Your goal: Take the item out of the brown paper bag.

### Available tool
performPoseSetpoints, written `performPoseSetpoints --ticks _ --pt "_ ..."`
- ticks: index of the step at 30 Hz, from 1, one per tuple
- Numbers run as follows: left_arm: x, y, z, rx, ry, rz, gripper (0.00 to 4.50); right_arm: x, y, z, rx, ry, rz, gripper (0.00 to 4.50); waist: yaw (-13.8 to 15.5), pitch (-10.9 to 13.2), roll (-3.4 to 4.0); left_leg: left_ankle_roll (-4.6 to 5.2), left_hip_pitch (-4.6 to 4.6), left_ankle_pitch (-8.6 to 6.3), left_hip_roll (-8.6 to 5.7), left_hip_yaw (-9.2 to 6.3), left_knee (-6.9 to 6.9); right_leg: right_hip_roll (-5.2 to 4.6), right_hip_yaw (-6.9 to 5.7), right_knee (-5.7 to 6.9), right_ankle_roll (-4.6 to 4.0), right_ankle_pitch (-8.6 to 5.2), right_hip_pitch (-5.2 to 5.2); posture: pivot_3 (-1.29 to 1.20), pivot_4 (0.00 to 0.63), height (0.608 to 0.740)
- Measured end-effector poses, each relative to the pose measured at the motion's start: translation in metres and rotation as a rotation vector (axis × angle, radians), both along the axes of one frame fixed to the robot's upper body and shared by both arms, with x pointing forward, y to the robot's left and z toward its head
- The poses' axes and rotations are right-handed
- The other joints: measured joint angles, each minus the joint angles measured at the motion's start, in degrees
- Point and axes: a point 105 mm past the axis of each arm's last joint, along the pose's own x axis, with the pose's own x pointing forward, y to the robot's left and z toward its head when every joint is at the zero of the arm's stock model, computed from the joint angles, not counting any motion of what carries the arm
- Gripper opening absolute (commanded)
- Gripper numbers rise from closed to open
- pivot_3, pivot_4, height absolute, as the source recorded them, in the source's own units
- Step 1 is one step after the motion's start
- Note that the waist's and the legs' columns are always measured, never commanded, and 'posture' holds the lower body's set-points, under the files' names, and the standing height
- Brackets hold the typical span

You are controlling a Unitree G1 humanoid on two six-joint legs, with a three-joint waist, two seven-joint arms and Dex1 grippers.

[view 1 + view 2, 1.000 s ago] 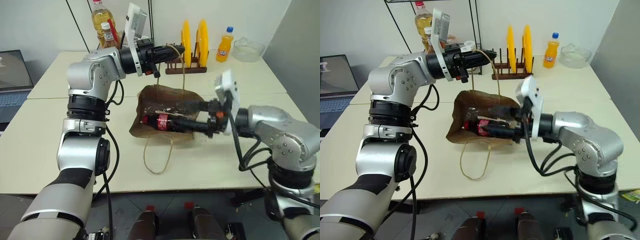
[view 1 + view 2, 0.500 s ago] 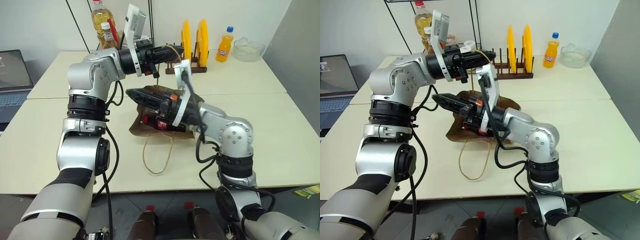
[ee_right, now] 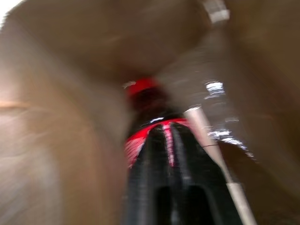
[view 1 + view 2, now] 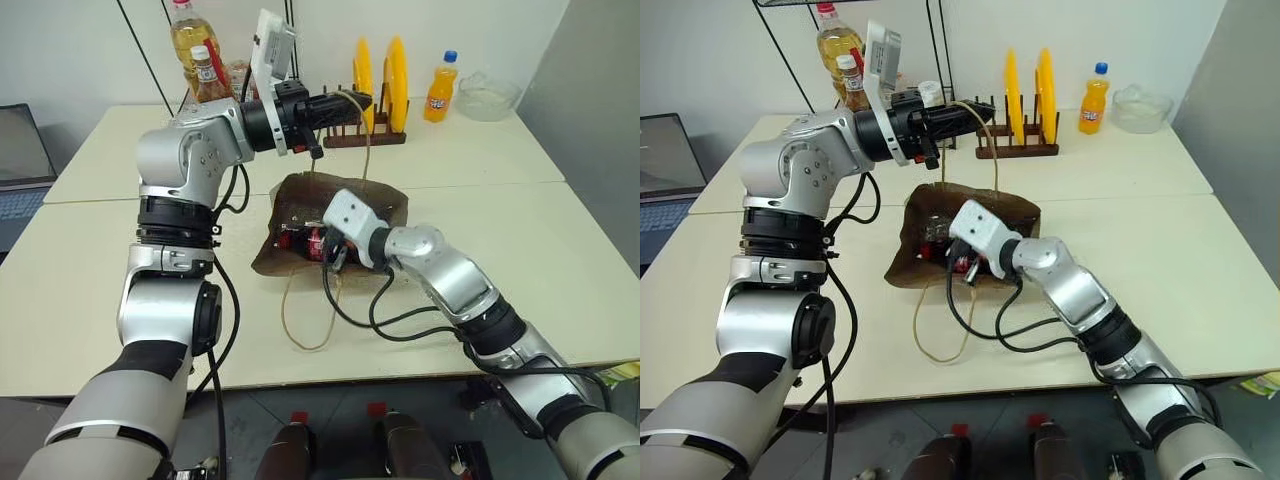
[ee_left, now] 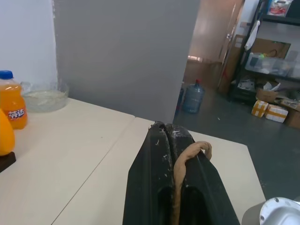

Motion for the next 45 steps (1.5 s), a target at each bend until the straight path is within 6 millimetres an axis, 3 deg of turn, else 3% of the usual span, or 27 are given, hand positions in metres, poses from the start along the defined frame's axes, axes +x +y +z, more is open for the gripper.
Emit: performPoseSetpoints --ticks 3,9,16,21,27,30,35,39,42,45 --pt "-0.002 -0.002 -0.001 -0.003 -0.008 -0.002 0.00 -0.002 0.002 -0.003 -0.053 -0.019 0.015 2.32 0.01 0.00 0.00 0.00 0.01 0.00 -0.01 -0.02 0.02 0.00 0.00 0.00 0.00 0.00 0.03 0.00 0.150 0.740" --pt "-0.007 -0.009 -0.002 -0.010 -0.008 -0.021 0.00 0.012 -0.008 -0.007 -0.203 -0.138 -0.036 4.48 0.09 0.00 -0.01 0.00 0.01 0.00 -0.01 -0.03 0.02 -0.01 0.00 0.00 0.00 0.00 0.03 0.00 0.150 0.740" --pt "-0.008 -0.012 -0.009 0.000 -0.009 -0.021 0.00 0.015 -0.006 -0.026 -0.347 -0.173 -0.023 4.48 0.09 -0.01 -0.01 -0.01 0.02 0.00 -0.03 -0.03 0.06 -0.01 -0.01 0.02 0.00 0.00 0.07 0.00 0.150 0.740" --pt "-0.008 -0.012 -0.009 0.000 -0.011 -0.022 0.00 0.019 -0.016 -0.037 -0.439 -0.185 -0.016 4.48 0.22 -0.01 -0.01 -0.01 0.04 0.01 -0.04 -0.05 0.07 -0.01 -0.01 0.01 0.00 0.00 0.11 0.00 0.150 0.740" --pt "-0.008 -0.013 -0.008 -0.002 -0.015 -0.022 0.00 0.024 -0.026 -0.034 -0.417 -0.201 -0.040 3.14 0.62 -0.01 -0.02 -0.01 0.04 0.01 -0.05 -0.05 0.09 -0.02 -0.01 0.00 0.00 0.00 0.13 0.00 0.150 0.740" --pt "-0.007 -0.012 -0.007 -0.005 -0.026 -0.015 0.00 0.024 -0.033 -0.030 -0.355 -0.178 -0.065 3.14 0.99 -0.01 -0.02 -0.01 0.04 0.01 -0.03 -0.06 0.08 -0.01 -0.02 -0.01 0.00 0.00 0.12 0.00 0.150 0.740" --pt "0.007 -0.005 -0.012 -0.001 -0.022 0.074 0.00 0.006 -0.034 -0.011 -0.160 -0.153 -0.032 3.14 1.30 -0.01 -0.02 -0.01 0.02 0.00 -0.01 -0.03 0.05 -0.01 -0.01 -0.02 0.00 0.00 0.07 0.00 0.150 0.740" --pt "0.014 -0.001 -0.015 0.013 -0.033 0.120 0.00 -0.009 -0.032 0.018 0.005 -0.181 -0.008 3.14 1.32 -0.01 -0.02 -0.01 0.02 0.00 -0.01 -0.03 0.04 -0.01 -0.01 -0.02 0.00 0.00 0.05 0.00 0.150 0.740" --pt "0.022 0.003 -0.019 0.021 -0.030 0.170 0.00 -0.020 -0.041 0.039 0.105 -0.204 0.012 3.14 1.49 -0.01 -0.02 -0.01 0.02 0.00 -0.03 -0.04 0.05 -0.01 -0.03 -0.05 0.00 0.00 0.11 0.00 0.150 0.740" --pt "0.028 0.008 -0.023 0.027 -0.018 0.204 0.00 -0.028 -0.053 0.048 0.158 -0.180 0.015 3.14 1.54 -0.01 -0.02 -0.01 0.02 0.00 -0.03 -0.06 0.04 -0.01 -0.05 -0.05 0.00 0.00 0.11 0.00 0.150 0.740"
